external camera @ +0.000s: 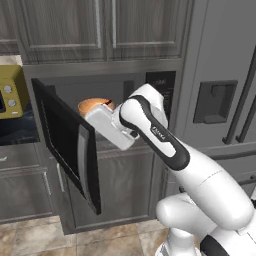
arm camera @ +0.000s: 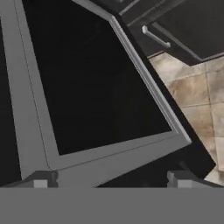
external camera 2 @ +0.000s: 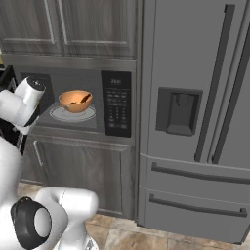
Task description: The microwave is finished heating the chicken drumstick and squash. Take the bowl containing the food and place it on the dining counter.
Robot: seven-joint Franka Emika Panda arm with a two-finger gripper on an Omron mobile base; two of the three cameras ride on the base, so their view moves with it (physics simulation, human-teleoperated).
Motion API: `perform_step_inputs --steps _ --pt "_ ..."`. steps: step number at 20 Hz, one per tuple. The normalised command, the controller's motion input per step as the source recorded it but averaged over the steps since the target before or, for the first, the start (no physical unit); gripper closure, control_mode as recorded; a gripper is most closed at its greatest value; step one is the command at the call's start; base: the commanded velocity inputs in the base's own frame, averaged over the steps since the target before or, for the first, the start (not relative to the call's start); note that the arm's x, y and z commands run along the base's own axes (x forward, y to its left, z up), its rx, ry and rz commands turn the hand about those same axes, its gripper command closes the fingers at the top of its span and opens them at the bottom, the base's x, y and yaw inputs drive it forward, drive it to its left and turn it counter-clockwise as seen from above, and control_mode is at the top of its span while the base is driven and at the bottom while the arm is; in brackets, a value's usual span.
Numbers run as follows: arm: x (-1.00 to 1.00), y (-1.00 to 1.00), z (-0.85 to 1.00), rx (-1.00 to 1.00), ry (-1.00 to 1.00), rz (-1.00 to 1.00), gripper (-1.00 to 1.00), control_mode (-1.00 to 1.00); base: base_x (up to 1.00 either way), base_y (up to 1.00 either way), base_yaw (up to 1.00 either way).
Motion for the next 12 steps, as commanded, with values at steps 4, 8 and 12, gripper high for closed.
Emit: perform_step_inputs --steps 4,8,12 --pt "-0.15 1.00 0.00 0.00 -0.06 -0.11 -1.00 -1.00 0.00 0.00 0.00" --pt "0.00 0.14 0.00 -0.03 0.01 -0.01 -1.00 -1.00 0.00 0.00 0.00" --pt "0.03 -0.61 0.08 0.00 0.00 -0.06 -1.00 -1.00 0.00 0.00 0.00"
